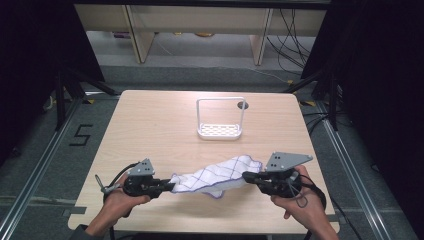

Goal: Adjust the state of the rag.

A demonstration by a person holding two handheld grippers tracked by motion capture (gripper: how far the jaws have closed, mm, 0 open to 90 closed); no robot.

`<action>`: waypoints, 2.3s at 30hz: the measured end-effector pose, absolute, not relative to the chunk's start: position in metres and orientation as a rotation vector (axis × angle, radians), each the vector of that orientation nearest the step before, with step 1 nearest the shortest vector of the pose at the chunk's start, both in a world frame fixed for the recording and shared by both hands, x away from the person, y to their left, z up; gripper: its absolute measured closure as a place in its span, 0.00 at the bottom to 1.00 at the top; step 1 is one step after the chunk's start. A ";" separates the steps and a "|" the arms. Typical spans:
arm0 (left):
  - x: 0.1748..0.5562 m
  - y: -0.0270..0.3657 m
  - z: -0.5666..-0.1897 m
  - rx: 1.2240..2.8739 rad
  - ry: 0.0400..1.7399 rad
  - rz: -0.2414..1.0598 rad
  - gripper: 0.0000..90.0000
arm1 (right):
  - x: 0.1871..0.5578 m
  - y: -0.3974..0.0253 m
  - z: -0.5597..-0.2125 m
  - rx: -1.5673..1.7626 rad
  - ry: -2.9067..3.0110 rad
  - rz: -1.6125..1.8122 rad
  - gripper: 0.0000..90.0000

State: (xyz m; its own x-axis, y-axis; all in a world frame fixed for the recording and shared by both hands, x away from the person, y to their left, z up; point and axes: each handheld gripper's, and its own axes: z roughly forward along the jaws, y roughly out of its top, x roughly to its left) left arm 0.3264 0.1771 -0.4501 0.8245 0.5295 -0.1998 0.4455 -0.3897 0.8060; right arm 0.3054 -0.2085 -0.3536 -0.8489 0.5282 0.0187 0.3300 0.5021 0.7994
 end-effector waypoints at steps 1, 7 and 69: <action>0.323 0.177 -0.446 2.032 0.715 0.104 0.91 | 0.307 -0.209 -0.348 0.709 2.507 1.268 0.99; 0.334 0.173 -0.434 2.003 0.725 0.098 0.89 | 0.344 -0.206 -0.332 0.756 2.491 1.234 0.99; 0.408 0.156 -0.493 2.121 0.691 0.159 0.48 | 0.324 -0.126 -0.497 0.821 2.773 1.010 0.62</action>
